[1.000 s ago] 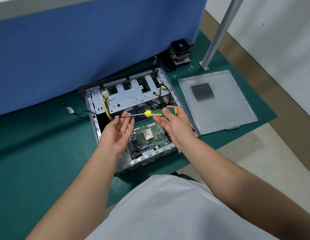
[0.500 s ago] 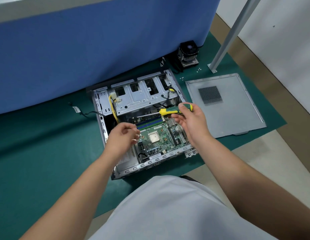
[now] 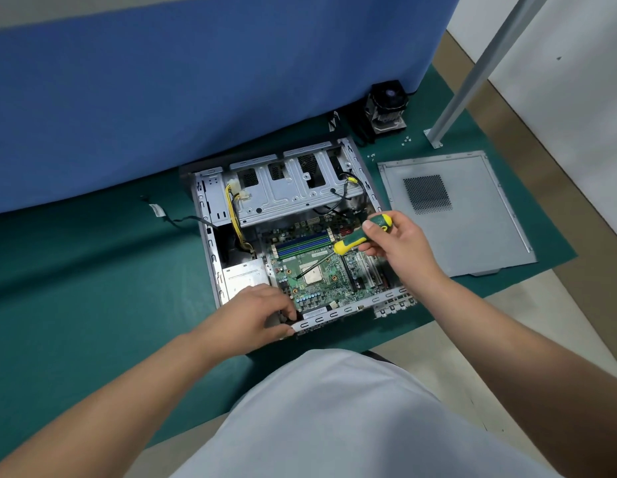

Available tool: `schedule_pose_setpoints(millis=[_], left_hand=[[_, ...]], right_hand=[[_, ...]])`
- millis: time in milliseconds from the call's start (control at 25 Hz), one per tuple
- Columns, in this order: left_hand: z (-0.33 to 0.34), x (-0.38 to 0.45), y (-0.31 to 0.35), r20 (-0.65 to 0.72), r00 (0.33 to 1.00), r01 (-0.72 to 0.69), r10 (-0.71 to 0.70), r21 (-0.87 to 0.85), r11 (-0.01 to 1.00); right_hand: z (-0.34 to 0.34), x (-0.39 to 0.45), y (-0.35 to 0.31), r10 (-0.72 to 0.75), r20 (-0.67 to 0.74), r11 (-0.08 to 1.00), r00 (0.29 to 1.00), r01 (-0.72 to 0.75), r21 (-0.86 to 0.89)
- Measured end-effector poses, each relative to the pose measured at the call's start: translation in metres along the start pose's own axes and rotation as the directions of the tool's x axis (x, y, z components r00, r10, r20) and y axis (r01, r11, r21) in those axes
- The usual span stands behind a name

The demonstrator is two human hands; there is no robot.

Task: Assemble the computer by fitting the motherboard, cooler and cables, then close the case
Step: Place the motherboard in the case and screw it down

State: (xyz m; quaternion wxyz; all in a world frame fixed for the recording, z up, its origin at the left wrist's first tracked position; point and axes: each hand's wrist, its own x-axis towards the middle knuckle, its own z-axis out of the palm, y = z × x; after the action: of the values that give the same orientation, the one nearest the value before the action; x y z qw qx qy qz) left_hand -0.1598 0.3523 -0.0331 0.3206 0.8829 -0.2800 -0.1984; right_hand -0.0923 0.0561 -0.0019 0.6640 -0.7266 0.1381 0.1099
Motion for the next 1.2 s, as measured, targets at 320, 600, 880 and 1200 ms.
schedule_pose_setpoints(millis=[320, 600, 880, 1200], left_hand=[[0.006, -0.003, -0.001, -0.068, 0.998, 0.010, -0.013, -0.050, 0.999], [-0.027, 0.001, -0.026, -0.186, 0.979, 0.082, -0.082, -0.009, 0.997], [-0.023, 0.041, -0.038, -0.305, 0.936, 0.204, -0.174, 0.070, 0.976], [-0.014, 0.053, -0.044, -0.394, 0.895, 0.292, -0.211, 0.157, 0.943]], right_hand=[[0.004, 0.002, 0.003, 0.008, 0.044, 1.000, 0.999, -0.007, -0.023], [0.005, 0.000, -0.007, -0.014, 0.098, 0.994, 0.995, 0.024, -0.104], [0.016, -0.010, 0.003, 0.010, 0.178, 0.983, 0.984, 0.023, -0.182], [0.031, -0.012, 0.019, -0.039, 0.309, 0.869, 0.950, 0.185, -0.458]])
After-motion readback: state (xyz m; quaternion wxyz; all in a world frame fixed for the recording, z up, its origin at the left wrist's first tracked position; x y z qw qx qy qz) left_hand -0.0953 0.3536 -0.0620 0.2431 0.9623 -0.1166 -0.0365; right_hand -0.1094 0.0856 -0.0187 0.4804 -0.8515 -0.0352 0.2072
